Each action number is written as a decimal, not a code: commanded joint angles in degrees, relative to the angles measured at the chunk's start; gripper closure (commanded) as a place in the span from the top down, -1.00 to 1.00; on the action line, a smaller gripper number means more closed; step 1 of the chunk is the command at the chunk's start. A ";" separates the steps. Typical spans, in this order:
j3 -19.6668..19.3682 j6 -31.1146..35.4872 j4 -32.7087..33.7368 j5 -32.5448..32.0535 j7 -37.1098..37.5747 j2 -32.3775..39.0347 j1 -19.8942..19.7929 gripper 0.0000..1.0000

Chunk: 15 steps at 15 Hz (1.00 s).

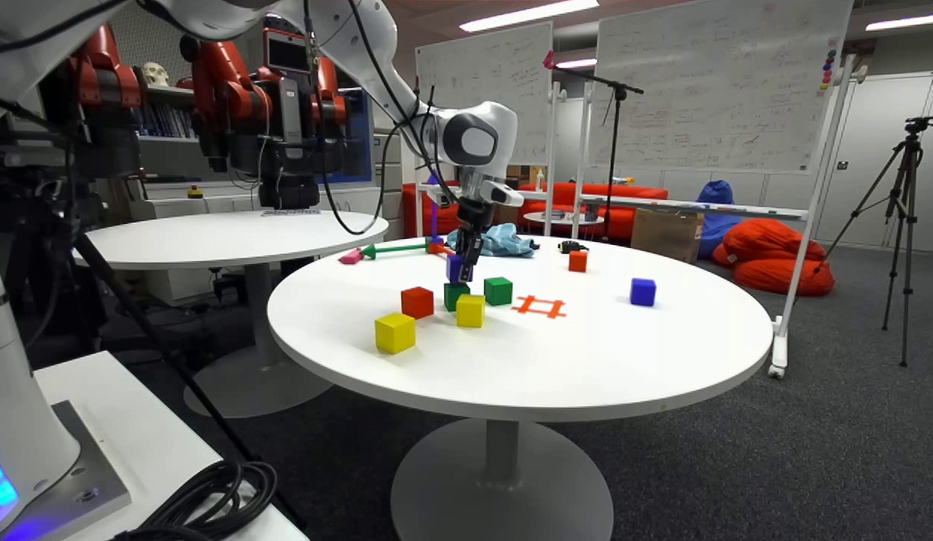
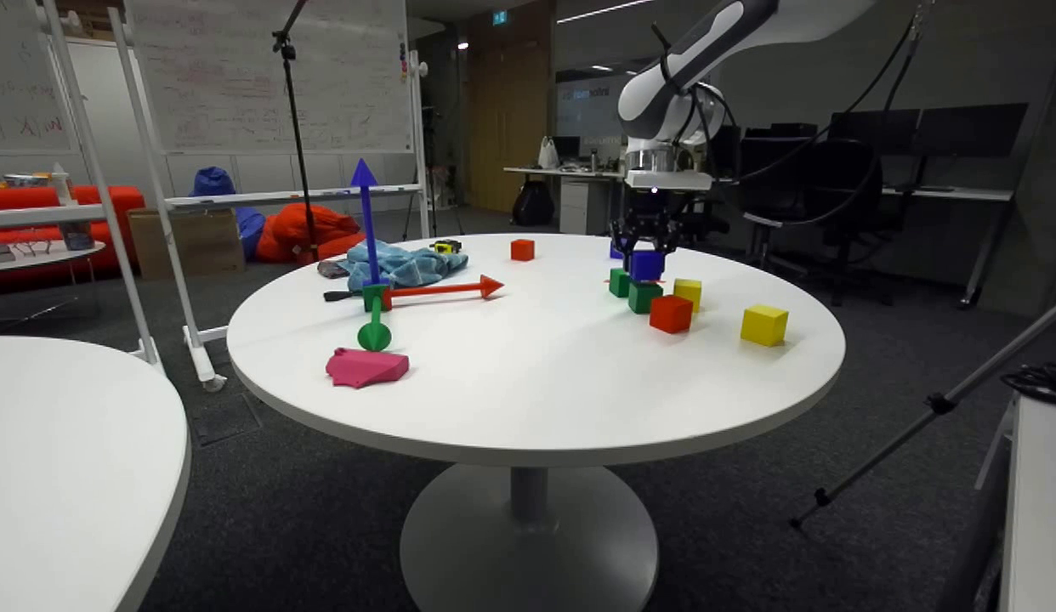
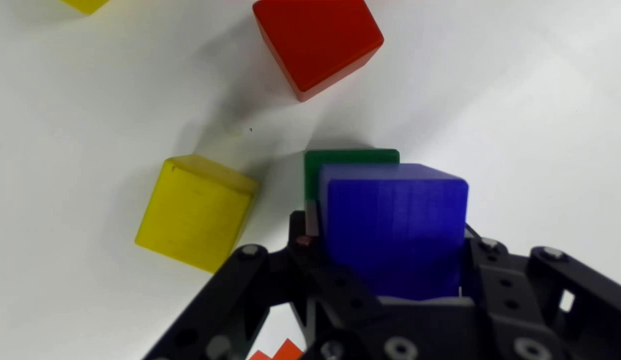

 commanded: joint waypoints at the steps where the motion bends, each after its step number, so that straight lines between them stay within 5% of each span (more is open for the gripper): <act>1: 0.72 -0.76 -0.90 0.85 -1.51 -0.38 -0.96 -0.43; 9: 0.92 -0.76 -1.09 1.30 -1.89 0.33 -1.25 -0.43; 10: 0.92 -0.82 -1.03 1.33 -1.81 0.37 -1.26 0.57; 15: 0.81 -1.00 -0.81 0.98 -1.64 0.71 -0.99 1.00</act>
